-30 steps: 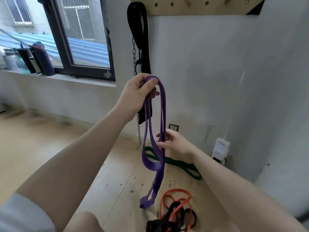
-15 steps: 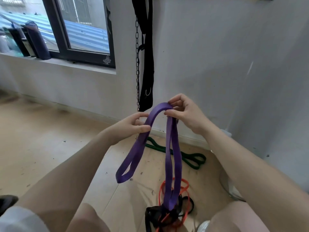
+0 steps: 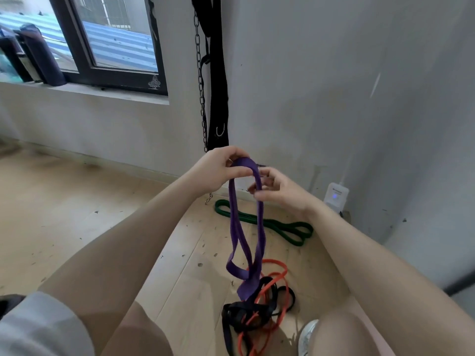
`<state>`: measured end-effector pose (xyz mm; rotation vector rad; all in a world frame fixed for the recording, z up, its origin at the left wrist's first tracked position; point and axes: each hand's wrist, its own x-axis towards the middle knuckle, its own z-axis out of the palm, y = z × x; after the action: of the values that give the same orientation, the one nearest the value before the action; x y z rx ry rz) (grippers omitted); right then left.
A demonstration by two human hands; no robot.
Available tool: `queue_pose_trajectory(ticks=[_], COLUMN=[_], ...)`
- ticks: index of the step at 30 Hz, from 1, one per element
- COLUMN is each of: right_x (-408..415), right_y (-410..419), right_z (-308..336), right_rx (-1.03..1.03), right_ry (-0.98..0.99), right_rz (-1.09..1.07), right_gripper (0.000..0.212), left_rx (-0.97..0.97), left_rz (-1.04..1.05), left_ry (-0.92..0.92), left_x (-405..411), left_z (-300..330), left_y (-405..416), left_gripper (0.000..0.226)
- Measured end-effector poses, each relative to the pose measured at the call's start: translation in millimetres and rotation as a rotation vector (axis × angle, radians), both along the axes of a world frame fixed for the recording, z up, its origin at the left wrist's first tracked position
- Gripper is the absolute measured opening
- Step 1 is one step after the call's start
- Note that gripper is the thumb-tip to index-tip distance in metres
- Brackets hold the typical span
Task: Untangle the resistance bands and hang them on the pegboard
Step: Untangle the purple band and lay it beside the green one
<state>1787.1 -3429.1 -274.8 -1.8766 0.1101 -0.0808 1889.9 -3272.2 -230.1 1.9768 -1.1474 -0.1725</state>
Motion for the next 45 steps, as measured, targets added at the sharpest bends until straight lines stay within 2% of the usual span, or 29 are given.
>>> queue_pose_trajectory(ticks=[3, 6, 9, 13, 17, 21, 25, 28, 31, 36, 40, 43, 45], right_x=[-5, -4, 2, 7, 10, 12, 13, 13, 10, 8, 7, 7, 8], right_y=[0, -5, -10, 4, 18, 25, 28, 29, 24, 24, 22, 14, 13], right_z=[-22, -18, -1, 17, 10, -1, -8, -12, -15, -21, -20, -27, -40], right_rx=[-0.057, -0.008, 0.081, -0.044, -0.11, -0.025, 0.027, -0.028, -0.219, -0.17, -0.1, -0.002, 0.052], right_ry=[0.044, -0.081, -0.226, -0.295, -0.295, -0.301, -0.273, -0.281, -0.311, -0.292, -0.322, -0.272, -0.218], right_rz=[-0.068, -0.192, -0.288, -0.261, -0.255, -0.279, -0.254, -0.277, -0.357, -0.364, -0.34, -0.214, -0.175], right_gripper=[0.038, 0.038, 0.028, 0.021, 0.027, 0.028, 0.031, 0.032, 0.027, 0.022, 0.022, 0.042, 0.069], left_rx=[-0.015, -0.067, -0.14, -0.275, -0.355, -0.365, -0.392, -0.385, -0.374, -0.342, -0.301, -0.309, -0.371], left_rz=[0.026, 0.075, 0.12, 0.095, 0.073, 0.078, 0.067, 0.071, 0.056, 0.137, 0.216, 0.323, 0.375], left_ry=[0.023, 0.096, 0.224, 0.384, 0.44, 0.46, 0.536, 0.562, 0.605, 0.502, 0.271, 0.164, 0.187], left_x=[-3, 1, 5, 0, -5, -9, -13, -15, -18, -23, -26, -25, -24], left_z=[-4, -12, -22, -22, -20, -26, -35, -39, -42, -48, -43, -41, -40], left_y=[1, 7, 14, 14, 9, 2, -3, -8, -10, -21, -29, -36, -44], left_gripper=[0.03, 0.032, 0.029, 0.027, 0.028, 0.032, 0.024, 0.023, 0.025, 0.03, 0.037, 0.036, 0.035])
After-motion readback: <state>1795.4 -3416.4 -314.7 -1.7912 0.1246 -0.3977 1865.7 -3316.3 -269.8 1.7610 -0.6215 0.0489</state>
